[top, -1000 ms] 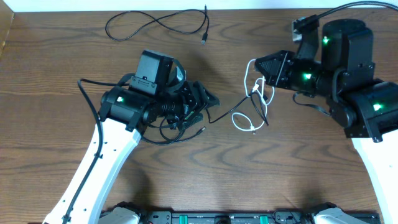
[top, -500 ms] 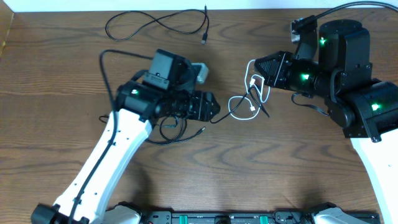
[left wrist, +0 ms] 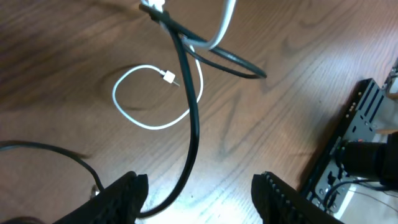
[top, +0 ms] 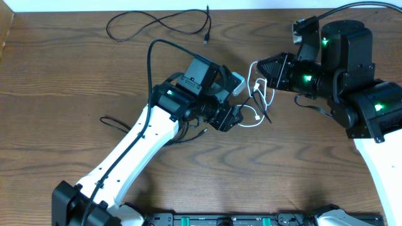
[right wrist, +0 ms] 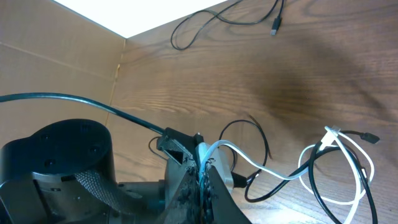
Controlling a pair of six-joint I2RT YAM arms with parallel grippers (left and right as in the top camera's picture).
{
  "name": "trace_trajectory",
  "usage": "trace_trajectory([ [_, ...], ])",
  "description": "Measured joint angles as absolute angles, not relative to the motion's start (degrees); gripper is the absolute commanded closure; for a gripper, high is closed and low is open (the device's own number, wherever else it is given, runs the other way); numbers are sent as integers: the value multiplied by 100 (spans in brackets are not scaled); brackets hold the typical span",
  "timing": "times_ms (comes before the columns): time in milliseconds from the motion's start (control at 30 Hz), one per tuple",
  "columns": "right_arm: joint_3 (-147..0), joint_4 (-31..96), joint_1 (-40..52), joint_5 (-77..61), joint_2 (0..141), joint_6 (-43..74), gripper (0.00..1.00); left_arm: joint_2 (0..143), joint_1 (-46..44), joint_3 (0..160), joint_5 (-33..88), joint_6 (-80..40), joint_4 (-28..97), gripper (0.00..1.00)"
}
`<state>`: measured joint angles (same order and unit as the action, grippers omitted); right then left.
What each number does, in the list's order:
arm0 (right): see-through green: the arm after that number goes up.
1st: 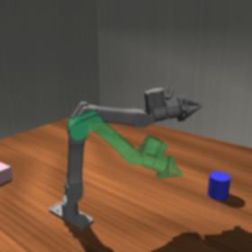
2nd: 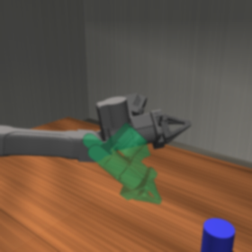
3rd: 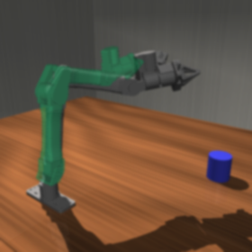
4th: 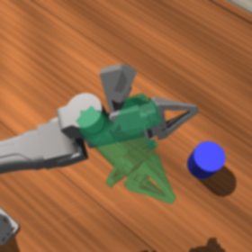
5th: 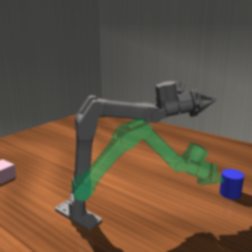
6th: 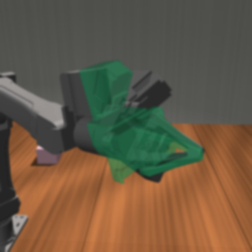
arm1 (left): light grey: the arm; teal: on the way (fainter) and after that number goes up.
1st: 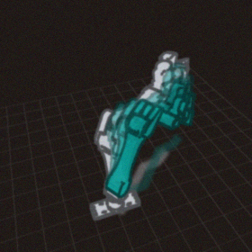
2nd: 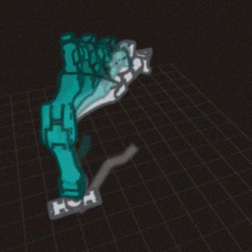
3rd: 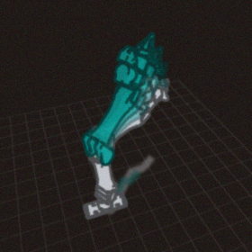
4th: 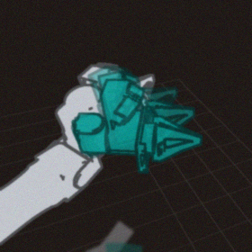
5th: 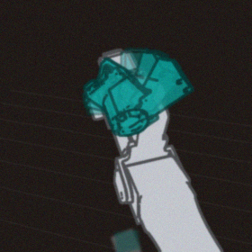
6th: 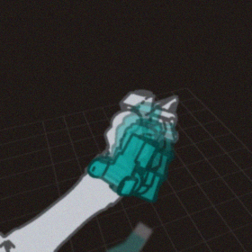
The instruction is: Untangle cables
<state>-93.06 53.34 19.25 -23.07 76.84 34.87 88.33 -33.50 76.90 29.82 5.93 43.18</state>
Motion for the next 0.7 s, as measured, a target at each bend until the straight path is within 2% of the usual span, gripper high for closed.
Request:
trace_trajectory([
  [133,-9306,5334,1925,-2307,7684,3470,99,8930,-3350,7690,2956,663,4300,51],
  [500,-9306,5332,1925,-2307,7686,3446,99,9334,-3361,7690,2950,755,4154,52],
  [533,-9306,5332,1925,-2307,7686,3446,99,9334,-3361,7690,2943,755,4132,53],
  [600,-9306,5332,1925,-2307,7686,3446,99,9334,-3361,7690,2939,735,4110,64],
  [700,-9306,5332,1925,-2307,7688,3446,99,9338,-3361,7690,2934,753,4106,67],
])
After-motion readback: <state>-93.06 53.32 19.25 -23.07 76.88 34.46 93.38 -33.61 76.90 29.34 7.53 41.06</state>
